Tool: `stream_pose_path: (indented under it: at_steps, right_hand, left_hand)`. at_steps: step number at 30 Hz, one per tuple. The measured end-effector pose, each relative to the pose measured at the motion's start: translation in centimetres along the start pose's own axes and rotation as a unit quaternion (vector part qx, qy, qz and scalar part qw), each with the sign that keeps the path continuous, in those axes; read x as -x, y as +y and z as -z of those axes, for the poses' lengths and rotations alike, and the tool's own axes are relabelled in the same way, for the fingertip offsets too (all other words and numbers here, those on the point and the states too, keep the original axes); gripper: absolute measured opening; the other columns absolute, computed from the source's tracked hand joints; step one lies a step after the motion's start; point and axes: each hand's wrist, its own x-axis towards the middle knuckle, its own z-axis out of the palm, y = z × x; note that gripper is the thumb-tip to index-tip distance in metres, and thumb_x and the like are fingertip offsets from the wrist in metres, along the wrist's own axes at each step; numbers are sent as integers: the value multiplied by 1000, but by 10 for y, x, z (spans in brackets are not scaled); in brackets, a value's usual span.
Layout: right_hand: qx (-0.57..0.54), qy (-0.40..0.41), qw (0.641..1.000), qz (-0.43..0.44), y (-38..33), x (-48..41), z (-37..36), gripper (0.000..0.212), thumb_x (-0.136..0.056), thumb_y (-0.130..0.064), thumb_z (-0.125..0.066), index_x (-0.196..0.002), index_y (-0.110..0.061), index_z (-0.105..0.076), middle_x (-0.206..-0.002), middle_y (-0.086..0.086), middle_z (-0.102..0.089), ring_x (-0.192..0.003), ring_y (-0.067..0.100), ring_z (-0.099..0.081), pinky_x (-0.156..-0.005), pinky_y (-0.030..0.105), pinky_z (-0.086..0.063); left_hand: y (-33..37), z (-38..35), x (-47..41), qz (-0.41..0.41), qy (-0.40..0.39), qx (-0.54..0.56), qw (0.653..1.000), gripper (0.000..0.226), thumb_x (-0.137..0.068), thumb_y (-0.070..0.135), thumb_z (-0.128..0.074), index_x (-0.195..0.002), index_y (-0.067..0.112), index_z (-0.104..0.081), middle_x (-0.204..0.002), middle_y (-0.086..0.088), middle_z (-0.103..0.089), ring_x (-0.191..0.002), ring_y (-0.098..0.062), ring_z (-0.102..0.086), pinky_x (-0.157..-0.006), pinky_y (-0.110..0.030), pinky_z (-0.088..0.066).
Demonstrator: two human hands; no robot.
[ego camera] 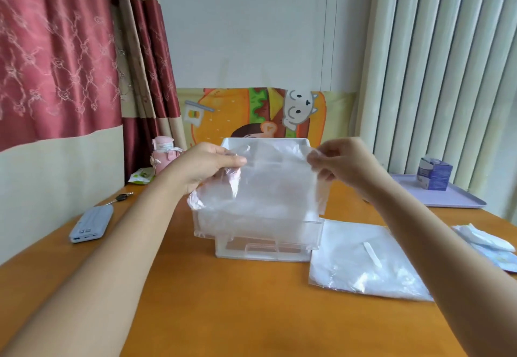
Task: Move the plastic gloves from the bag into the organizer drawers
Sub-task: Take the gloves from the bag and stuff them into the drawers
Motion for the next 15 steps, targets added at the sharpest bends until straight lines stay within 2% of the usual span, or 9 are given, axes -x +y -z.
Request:
stream_pose_path:
  at_steps: [3, 5, 7, 9, 11, 13, 15]
  right_hand:
    - [96, 19, 995, 8, 10, -2, -14, 8, -81, -14, -72, -81, -11, -65, -60, -2, -67, -39, 0, -53, -43, 8, -37]
    - [130, 32, 991, 15, 14, -1, -20, 19, -79, -19, -75, -91, -13, -61, -64, -1, -69, -45, 3, -57, -46, 13, -38]
    - [160, 39, 986, 22, 14, -1, -24, 26, -79, -23, -76, -96, -14, -59, -64, -2, -67, -51, 8, -57, -49, 21, -36]
    - [182, 38, 982, 30, 12, -2, -25, 29, -78, -24, -77, -98, -14, -59, -65, -3, -63, -57, 10, -55, -52, 26, -36]
    - [208, 43, 976, 39, 10, -2, -26, 32, -78, -27, -77, -100, -15, -58, -73, -3, -63, -65, 14, -56, -56, 28, -39]
    - [249, 65, 964, 67, 5, 0, -26, 33, -78, -30, -76, -101, -15, -56, -80, -3, -62, -74, 16, -57, -60, 28, -36]
    - [208, 64, 972, 87, -5, 7, -26, 31, -80, -28, -75, -100, -17, -54, -83, -3, -62, -73, 13, -58, -58, 21, -37]
  left_hand:
    - [-1, -1, -10, 6, 46, -127, 991, 21, -78, 22, -79, -73, 7, -66, -65, 1, -60, -58, -10, -52, -53, -20, -40]
    - [-3, -4, -14, -15, 37, -179, 983, 31, -75, 18, -81, -59, 6, -57, -58, 0, -56, -45, -7, -43, -44, -19, -30]
    - [-7, -7, -17, -35, 34, -237, 970, 48, -73, 15, -81, -48, 12, -40, -44, 4, -37, -35, -8, -25, -38, -20, -17]
    - [-13, -10, -19, -54, 31, -292, 955, 54, -71, 15, -80, -49, 14, -30, -50, 1, -25, -44, -13, -20, -45, -26, -15]
    - [-20, -14, -20, -47, 31, -330, 942, 39, -70, 16, -79, -52, 9, -45, -58, -6, -33, -54, -18, -29, -53, -27, -20]
    - [-24, -18, -21, -27, 44, -370, 928, 23, -69, 18, -78, -62, 6, -59, -62, -7, -43, -59, -22, -38, -54, -28, -26]
    - [-25, -21, -22, -7, 51, -398, 916, 24, -70, 19, -78, -63, 9, -57, -60, -5, -41, -59, -24, -40, -52, -26, -26]
